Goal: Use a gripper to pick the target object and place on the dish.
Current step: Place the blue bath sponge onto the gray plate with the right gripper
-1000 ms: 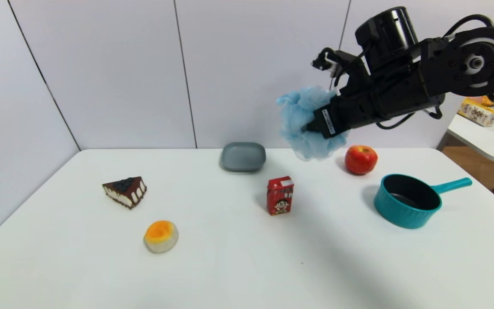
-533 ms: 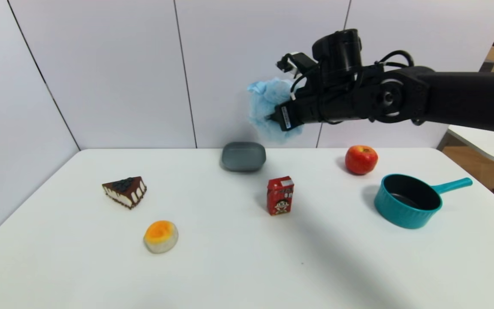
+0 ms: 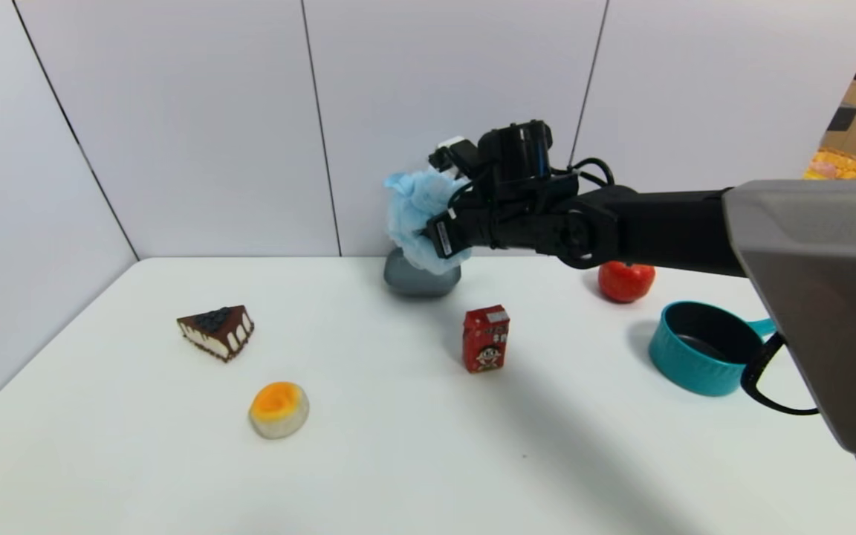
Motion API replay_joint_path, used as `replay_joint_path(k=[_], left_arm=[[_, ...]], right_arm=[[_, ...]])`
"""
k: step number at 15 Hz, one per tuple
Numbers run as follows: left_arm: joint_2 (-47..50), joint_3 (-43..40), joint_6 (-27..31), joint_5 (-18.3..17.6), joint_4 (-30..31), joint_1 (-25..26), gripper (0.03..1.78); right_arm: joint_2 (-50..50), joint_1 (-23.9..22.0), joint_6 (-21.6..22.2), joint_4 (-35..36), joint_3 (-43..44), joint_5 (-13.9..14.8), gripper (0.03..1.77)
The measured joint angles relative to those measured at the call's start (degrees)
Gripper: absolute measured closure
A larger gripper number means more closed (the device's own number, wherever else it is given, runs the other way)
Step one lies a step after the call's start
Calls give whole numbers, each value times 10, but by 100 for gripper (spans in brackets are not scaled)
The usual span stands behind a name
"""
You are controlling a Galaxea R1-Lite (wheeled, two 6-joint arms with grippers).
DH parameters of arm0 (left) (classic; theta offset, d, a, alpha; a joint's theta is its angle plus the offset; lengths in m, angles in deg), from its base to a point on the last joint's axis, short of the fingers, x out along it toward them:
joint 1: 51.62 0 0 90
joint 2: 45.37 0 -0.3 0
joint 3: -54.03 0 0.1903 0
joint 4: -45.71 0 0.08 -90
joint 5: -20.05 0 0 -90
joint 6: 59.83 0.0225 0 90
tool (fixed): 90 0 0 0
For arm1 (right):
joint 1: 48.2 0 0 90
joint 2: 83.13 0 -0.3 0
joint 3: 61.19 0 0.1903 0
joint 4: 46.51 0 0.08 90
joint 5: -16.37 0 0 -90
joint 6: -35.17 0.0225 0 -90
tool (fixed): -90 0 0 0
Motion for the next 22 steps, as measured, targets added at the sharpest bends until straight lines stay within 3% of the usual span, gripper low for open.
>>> replay_joint_path(k=[7, 12, 16, 22], left_arm=[[0, 0, 0, 0, 0, 0, 12], [0, 0, 0, 0, 0, 0, 12], [0, 0, 0, 0, 0, 0, 12], [0, 0, 0, 0, 0, 0, 12]], right_arm=[[-75, -6, -19, 94, 3, 0, 113], [-93, -9, -27, 123, 7, 0, 111], [-96, -8, -34, 124, 7, 0, 69], [-88, -10, -35, 130, 8, 0, 37]])
